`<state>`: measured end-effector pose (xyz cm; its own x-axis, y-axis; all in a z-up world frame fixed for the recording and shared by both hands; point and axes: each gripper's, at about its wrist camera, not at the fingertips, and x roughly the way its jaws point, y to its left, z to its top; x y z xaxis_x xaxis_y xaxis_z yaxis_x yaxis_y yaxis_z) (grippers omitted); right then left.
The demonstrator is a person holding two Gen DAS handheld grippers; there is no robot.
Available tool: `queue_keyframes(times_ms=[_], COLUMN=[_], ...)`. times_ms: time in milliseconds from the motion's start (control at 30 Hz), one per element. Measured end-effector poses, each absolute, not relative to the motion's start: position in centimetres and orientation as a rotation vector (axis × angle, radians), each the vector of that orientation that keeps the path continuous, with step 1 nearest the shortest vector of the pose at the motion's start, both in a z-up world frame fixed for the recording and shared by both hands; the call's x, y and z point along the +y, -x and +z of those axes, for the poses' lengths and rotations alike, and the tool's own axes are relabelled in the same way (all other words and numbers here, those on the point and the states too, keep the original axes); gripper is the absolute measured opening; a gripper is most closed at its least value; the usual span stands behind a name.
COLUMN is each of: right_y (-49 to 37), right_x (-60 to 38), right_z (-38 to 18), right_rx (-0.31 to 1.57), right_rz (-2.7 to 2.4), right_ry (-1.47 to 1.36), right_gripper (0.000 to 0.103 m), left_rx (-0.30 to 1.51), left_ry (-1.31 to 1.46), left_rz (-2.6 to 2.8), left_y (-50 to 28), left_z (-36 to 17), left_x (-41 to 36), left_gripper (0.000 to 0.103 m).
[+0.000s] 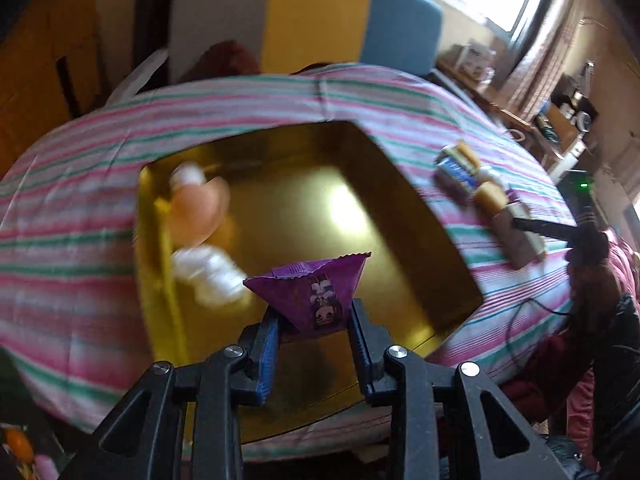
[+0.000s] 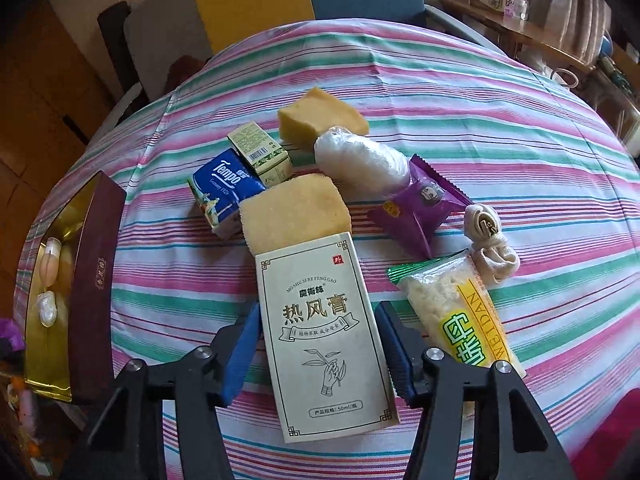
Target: Organize objects
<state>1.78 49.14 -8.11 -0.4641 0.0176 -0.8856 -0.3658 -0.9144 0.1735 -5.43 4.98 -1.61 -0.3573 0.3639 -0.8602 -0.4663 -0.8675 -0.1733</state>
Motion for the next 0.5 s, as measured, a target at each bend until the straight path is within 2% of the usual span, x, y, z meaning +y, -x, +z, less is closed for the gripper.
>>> queue_keyframes(times_ms=[233,500], right_y=[-1.9,-2.5], right_x=[48.9,46.9], right_z=[-8.2,-7.3], right_rx=[0.471,0.352], right_rz=[2.441,2.445], right_ry=[1.481,1.498], right_gripper=[0.057,0.054], left_rx=[0.096,0.127], left_ry=[1.512,1.559], left_rz=[2.288,2.301], left_y=[8.1,9.7], left_z=[-5.6,-7.1], left_x=[2.4,2.6], left_gripper=[0.032,0.032])
